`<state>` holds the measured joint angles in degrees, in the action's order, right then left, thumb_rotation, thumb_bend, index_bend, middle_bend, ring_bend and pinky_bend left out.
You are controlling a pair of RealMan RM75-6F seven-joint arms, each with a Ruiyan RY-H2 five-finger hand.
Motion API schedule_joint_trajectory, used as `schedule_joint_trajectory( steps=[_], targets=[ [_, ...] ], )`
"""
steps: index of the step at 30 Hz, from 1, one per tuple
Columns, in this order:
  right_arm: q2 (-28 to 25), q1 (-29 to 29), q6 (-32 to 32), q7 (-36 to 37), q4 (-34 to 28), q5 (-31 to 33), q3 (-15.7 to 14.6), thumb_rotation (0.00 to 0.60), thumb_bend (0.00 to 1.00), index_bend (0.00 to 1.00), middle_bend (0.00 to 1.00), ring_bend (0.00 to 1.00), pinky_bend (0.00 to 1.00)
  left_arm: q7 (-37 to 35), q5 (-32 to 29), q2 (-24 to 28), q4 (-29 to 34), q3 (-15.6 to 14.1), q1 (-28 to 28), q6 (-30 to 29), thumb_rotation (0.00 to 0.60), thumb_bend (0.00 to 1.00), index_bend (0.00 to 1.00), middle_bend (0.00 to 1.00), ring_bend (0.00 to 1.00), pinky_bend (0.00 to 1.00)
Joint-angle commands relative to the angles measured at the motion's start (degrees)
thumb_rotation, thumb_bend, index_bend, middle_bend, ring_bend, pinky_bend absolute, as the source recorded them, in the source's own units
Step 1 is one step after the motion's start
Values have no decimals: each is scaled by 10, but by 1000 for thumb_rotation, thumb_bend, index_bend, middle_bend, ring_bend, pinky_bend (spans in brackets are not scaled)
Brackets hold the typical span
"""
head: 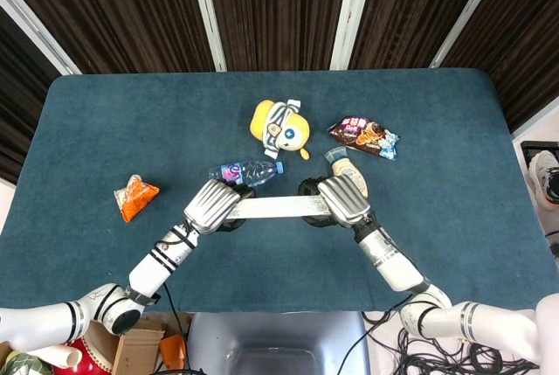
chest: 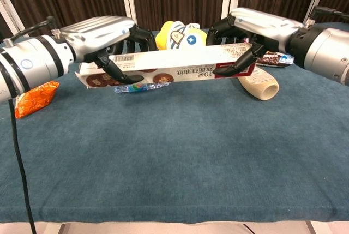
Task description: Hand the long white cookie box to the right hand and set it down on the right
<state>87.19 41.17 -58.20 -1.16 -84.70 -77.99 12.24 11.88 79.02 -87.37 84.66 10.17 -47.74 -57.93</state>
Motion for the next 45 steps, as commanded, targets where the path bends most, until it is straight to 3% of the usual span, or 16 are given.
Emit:
schedule_joint_trajectory(
  steps=[1,3,6,9,11,14,20,25,31,33,35,36,37,38,40,45],
  targets=[
    [6,-6,-21,10,10,-16,-2,600,301,780,713,616,723,-2,-9,14,14,2,4,2,600,194,296,312,267,423],
    [7,-9,-32,20,16,-24,-2,600,302,787,719,622,729,-1,-18,25,26,3,4,9,600,175,171,172,136,318],
    [5,-13,-46,36,23,-34,-4,600,302,792,722,626,733,0,-20,40,39,3,5,13,543,153,79,69,41,231],
    [1,-21,-61,54,29,-44,-7,600,302,795,723,627,735,5,-13,52,52,2,9,4,435,148,60,40,20,209],
    [-4,-27,-72,65,31,-53,-11,600,302,794,723,627,735,12,-10,65,60,-2,13,0,411,147,56,34,15,203],
    [-19,-48,-107,82,35,-83,-31,600,302,794,723,627,735,36,-16,102,86,-8,29,-12,408,146,47,33,14,200],
    [-53,-124,-211,155,86,-155,-102,600,302,785,723,627,735,71,-31,189,99,-38,99,-74,427,144,39,39,17,200],
    [-40,-191,-270,224,211,-172,-150,600,302,758,723,622,735,9,-48,210,34,-63,164,-108,485,148,38,44,19,199],
    [14,-224,-220,326,369,-142,-170,600,302,640,712,560,725,-113,-36,193,-49,-84,208,-108,533,169,38,47,21,199],
    [27,-223,-194,349,408,-144,-180,600,302,522,637,497,683,-134,-24,186,-68,-89,214,-108,543,169,38,47,21,199],
    [30,-220,-167,367,425,-147,-188,600,302,270,456,352,575,-139,-14,182,-78,-90,216,-112,552,169,38,47,21,200],
    [28,-217,-148,372,428,-146,-191,600,292,123,321,237,487,-140,-8,180,-81,-89,218,-116,557,169,38,46,21,199],
    [25,-214,-138,371,428,-144,-191,600,268,41,213,145,416,-141,-4,179,-82,-89,219,-118,556,169,38,46,21,199],
    [23,-213,-131,366,426,-141,-190,600,226,0,105,61,341,-141,0,179,-82,-89,219,-120,558,169,38,46,21,199],
    [17,-214,-125,347,417,-134,-183,600,135,0,8,1,234,-139,8,179,-80,-89,222,-124,555,168,38,47,21,199],
    [-22,-228,-152,306,356,-129,-174,600,78,0,0,0,155,-135,21,185,-62,-92,235,-140,563,172,38,47,21,199]
  ],
)
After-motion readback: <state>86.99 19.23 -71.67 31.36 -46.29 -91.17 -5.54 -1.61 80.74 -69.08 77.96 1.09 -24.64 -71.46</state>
